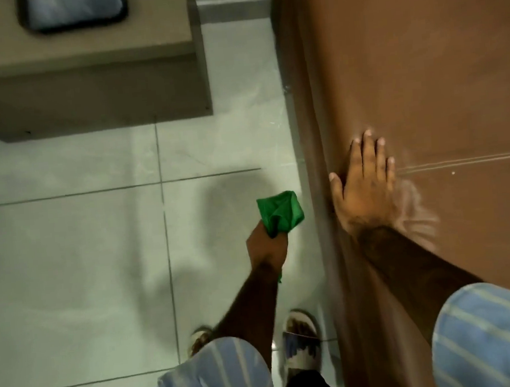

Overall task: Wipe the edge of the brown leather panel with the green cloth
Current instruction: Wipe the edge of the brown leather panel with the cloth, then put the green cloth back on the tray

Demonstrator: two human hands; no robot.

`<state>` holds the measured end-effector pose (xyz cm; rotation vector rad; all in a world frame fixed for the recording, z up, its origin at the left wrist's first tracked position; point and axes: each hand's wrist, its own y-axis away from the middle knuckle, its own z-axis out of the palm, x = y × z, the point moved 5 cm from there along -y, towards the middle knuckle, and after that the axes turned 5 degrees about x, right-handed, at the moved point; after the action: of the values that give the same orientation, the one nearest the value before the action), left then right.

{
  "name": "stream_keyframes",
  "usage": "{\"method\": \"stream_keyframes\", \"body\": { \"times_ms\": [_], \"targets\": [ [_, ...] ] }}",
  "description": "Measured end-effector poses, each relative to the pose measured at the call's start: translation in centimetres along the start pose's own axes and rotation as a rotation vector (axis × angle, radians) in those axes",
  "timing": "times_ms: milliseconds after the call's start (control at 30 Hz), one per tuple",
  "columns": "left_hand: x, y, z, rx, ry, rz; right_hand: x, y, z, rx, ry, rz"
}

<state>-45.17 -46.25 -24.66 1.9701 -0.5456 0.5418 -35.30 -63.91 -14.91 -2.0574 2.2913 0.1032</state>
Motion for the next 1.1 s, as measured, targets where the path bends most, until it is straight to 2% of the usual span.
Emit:
{"method": "stream_keyframes", "body": {
  "times_ms": [100, 200, 333, 500, 733, 967, 1100],
  "targets": [
    [5.2, -0.9, -8.2, 0.043, -0.006, 0.095, -4.3, 0.3, -2.1, -0.139, -0.155, 0.093],
    [9.4, -1.4, -16.2, 0.053, -0.031, 0.159, -10.3, -0.5, -5.9, -0.258, -0.211, -0.009],
    [15.0, -1.8, -25.1, 0.103, -0.126, 0.283, -18.5, -4.3, -11.5, -0.25, -0.238, -0.23],
    [21.8, -3.7, -33.0, 0.194, -0.206, 0.381, -27.1, -9.4, -15.4, -0.244, -0.246, -0.342],
    [31.0, -12.0, -38.7, 0.217, -0.411, 0.503, -33.8, -18.0, -13.0, -0.248, -0.24, -0.393],
    [37.1, -24.3, -39.6, 0.256, -0.653, 0.609, -37.1, -25.9, -5.7, -0.385, -0.221, -0.401],
    [40.2, -30.6, -39.3, 0.293, -0.789, 0.714, -39.2, -30.1, -2.2, -0.406, -0.22, -0.416]
  ]
}}
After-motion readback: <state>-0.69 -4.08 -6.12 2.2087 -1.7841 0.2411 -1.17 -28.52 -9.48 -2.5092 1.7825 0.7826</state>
